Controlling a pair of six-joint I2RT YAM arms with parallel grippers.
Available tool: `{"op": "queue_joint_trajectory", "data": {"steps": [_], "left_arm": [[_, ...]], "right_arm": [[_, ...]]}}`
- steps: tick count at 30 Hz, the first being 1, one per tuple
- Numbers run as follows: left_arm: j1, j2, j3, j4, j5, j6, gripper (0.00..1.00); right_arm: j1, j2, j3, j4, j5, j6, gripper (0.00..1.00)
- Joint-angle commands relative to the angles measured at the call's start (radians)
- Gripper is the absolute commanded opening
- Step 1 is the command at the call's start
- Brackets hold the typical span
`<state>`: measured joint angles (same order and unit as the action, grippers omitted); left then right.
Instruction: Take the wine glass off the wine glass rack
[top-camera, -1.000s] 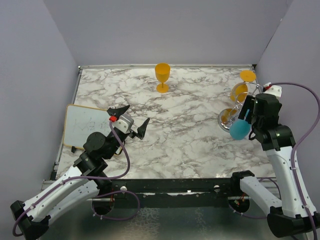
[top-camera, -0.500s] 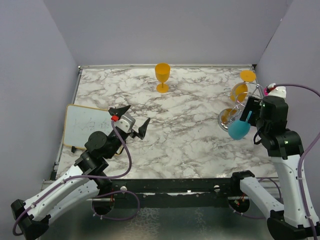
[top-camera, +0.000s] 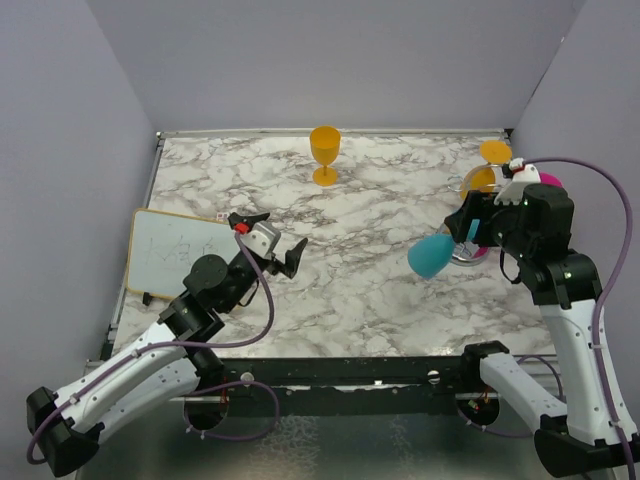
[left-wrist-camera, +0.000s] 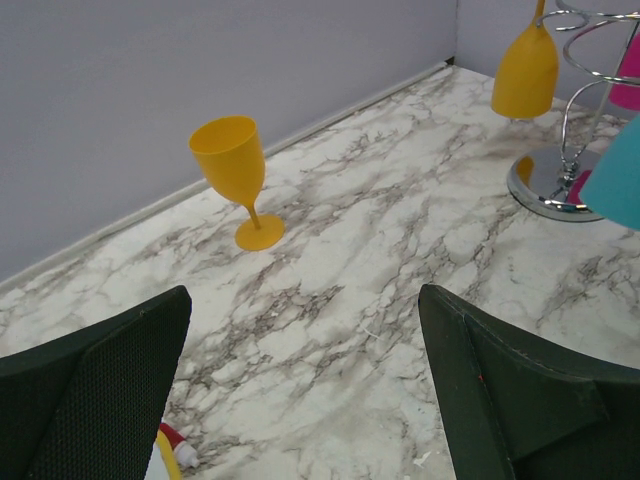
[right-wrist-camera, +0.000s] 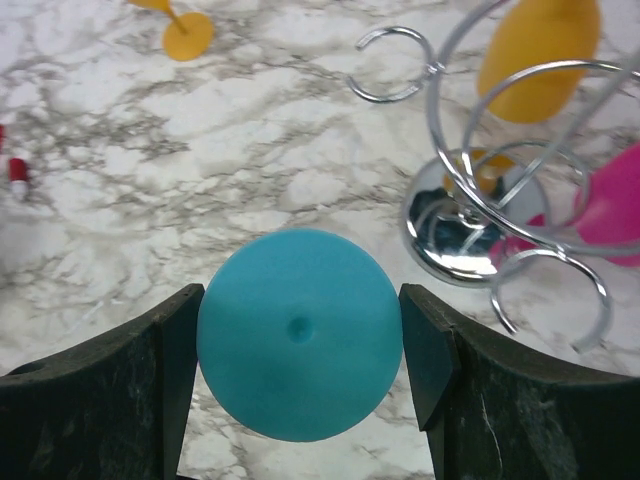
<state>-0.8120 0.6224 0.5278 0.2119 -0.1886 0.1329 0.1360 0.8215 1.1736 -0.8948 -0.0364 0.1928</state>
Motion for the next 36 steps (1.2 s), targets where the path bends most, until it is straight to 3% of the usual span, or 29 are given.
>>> {"op": "queue_joint_trajectory", "data": {"steps": [1, 5, 9, 12, 23, 34, 36], "left_arm": [[-0.004, 0.073, 0.080, -0.002, 0.064, -0.181, 1.00], [-0.004, 0.155, 0.159, -0.021, 0.139, -0.515, 1.00], [-0.002, 0.200, 0.085, 0.168, 0.212, -0.898, 0.99], [-0.003, 0.227, 0.024, 0.295, 0.222, -1.086, 1.00], [-0.003, 0.296, 0.000, 0.441, 0.270, -1.263, 1.00], [-0.003, 0.327, -0.030, 0.508, 0.322, -1.390, 0.99], [-0.002, 0.336, -0.036, 0.526, 0.336, -1.408, 0.95]], "right_arm": [[-0.004, 0.021, 0.018, 0.159, -0.236, 0.095, 0.66], [-0.005, 0.050, 0.007, 0.238, -0.328, 0.196, 0.66], [-0.004, 0.061, -0.005, 0.299, -0.391, 0.277, 0.66], [-0.004, 0.056, -0.022, 0.342, -0.424, 0.338, 0.66], [-0.004, 0.039, -0.164, 0.612, -0.608, 0.599, 0.66], [-0.004, 0.029, -0.243, 0.757, -0.626, 0.743, 0.66], [-0.004, 0.026, -0.262, 0.783, -0.633, 0.764, 0.66]]}}
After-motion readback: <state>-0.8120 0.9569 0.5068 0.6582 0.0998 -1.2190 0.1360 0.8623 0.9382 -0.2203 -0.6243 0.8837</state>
